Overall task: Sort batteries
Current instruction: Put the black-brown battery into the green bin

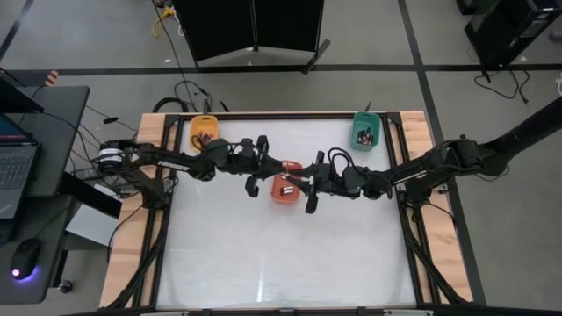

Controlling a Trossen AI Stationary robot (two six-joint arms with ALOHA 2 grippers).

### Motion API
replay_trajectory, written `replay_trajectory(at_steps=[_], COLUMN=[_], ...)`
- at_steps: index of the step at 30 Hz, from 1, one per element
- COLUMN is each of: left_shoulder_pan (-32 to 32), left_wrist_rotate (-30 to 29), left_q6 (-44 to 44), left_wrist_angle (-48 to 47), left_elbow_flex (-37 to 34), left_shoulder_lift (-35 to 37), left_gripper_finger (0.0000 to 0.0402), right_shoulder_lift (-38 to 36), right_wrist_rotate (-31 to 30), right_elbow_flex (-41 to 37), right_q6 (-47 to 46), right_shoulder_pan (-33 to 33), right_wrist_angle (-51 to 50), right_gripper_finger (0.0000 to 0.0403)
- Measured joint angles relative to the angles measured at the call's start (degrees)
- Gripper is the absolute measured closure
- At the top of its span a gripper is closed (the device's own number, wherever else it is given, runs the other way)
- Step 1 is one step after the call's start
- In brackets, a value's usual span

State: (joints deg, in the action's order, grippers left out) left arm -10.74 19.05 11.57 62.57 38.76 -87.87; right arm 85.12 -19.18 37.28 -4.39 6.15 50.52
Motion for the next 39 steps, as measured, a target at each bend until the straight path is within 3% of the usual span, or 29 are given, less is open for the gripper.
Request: replay_trajectory(at_steps=[6, 20, 30, 39], left_shoulder_pan=[-0.04, 0.42, 0.51, 0.74], left_wrist_rotate=[2.36, 2.09, 1.38, 0.92], left_q6=[0.71, 0.59, -0.92, -0.96], left_wrist_angle=[0.26, 0.78, 1.04, 1.8], left_elbow_flex=[3.27, 3.48, 3.48, 3.46], left_shoulder_lift=[-2.97, -3.55, -3.67, -4.35], left_gripper_finger=[0.0358, 0.0359, 0.0359, 0.0359], right_shoulder_lift=[-0.11, -0.04, -0.04, -0.04], right_wrist_rotate=[-0.14, -0.66, -0.25, 0.39], right_elbow_flex=[0.0, 0.02, 0.01, 0.0], right_q6=[0.16, -0.52, -0.06, 0.07], right_shoulder_pan=[0.04, -0.59, -0.59, -0.61], right_wrist_angle=[0.04, 0.53, 1.3, 1.05], right_gripper_finger=[0.0289, 0.0289, 0.0351, 0.0321])
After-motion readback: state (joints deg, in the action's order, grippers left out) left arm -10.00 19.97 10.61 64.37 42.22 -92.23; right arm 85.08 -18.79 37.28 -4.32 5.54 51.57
